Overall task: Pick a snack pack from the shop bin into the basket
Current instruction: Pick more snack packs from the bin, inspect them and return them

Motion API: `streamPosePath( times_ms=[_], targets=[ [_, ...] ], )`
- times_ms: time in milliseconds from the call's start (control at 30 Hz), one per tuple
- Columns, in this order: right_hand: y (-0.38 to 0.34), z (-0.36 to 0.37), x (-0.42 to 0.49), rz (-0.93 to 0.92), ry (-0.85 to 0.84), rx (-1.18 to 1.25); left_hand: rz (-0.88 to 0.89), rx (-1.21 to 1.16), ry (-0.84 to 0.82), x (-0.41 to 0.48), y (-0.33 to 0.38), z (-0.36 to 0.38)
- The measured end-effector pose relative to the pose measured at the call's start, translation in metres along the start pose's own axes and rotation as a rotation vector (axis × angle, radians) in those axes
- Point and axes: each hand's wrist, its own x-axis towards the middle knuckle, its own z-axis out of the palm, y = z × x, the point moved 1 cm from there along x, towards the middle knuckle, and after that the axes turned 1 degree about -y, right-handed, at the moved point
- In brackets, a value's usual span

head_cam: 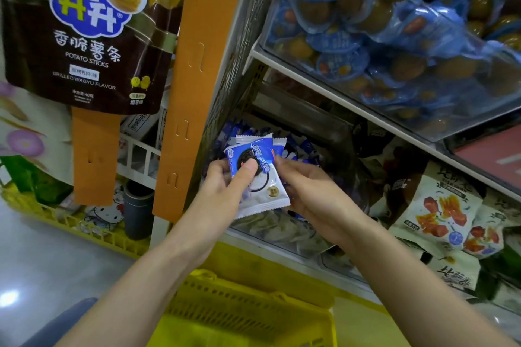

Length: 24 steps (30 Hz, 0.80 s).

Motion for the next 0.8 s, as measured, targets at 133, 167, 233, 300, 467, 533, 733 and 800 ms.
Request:
streamPosePath(
  times_ms=[133,167,233,300,467,533,733,800],
  targets=[
    [0.0,0.001,0.01,-0.038,0.077,0.009,0.022,-0.026,0.011,0.0,0.002,-0.004],
    [0.001,0.0,0.012,-0.054,0.098,-0.007,0.027,-0.034,0.011,0.001,0.002,-0.004],
    [0.001,0.0,0.017,-0.067,0.121,-0.018,0.035,-0.055,0.013,0.002,0.002,-0.003],
    [0.001,-0.001,0.024,-0.066,0.159,-0.002,0.025,-0.077,0.045,0.005,0.001,-0.005],
    [-0.001,-0.014,0.046,-0.221,0.43,-0.049,-0.02,-0.118,0.164,0.01,-0.001,-0.011],
    [-0.004,-0.03,0.06,-0.252,0.558,-0.064,-0.013,-0.136,0.158,0.012,0.0,-0.01],
    [-0.004,-0.072,0.131,-0.18,0.78,-0.274,0.018,-0.175,0.131,0.014,0.0,-0.007],
    [0.005,-0.076,0.146,-0.134,0.765,-0.33,0.026,-0.156,0.119,0.014,-0.001,-0.006]
  ],
)
